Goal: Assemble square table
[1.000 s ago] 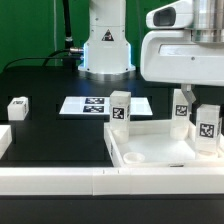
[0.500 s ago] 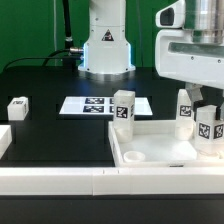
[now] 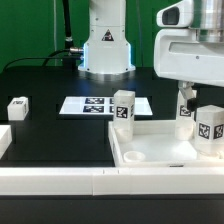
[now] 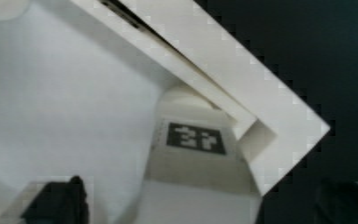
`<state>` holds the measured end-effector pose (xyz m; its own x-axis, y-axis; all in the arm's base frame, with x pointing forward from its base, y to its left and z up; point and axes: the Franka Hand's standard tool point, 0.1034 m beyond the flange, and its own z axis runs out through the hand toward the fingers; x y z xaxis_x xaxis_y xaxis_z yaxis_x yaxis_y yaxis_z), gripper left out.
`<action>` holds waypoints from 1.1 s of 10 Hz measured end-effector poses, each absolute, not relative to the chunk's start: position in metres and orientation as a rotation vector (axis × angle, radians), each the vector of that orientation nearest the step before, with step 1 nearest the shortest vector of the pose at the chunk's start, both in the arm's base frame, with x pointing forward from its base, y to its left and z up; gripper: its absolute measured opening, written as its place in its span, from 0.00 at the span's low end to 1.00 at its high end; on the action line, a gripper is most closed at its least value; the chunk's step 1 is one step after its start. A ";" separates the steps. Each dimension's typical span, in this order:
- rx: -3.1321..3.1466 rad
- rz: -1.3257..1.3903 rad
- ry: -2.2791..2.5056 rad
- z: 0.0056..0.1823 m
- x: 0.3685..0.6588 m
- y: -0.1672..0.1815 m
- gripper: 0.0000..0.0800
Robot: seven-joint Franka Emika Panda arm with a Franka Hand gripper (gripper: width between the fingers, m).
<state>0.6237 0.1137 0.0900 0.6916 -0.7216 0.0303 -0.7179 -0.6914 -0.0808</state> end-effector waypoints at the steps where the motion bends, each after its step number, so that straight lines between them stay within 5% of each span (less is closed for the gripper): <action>1: -2.885 -0.096 1.082 0.090 0.624 0.113 0.81; 11: -3.128 -0.132 -0.291 0.090 0.625 0.110 0.81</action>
Offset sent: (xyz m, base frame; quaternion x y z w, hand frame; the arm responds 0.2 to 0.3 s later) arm -0.0028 0.0052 0.0000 -0.0104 0.0137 -0.2967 0.9548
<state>0.6247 0.1100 0.0900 0.9793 0.1844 0.0833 0.1842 -0.9828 0.0104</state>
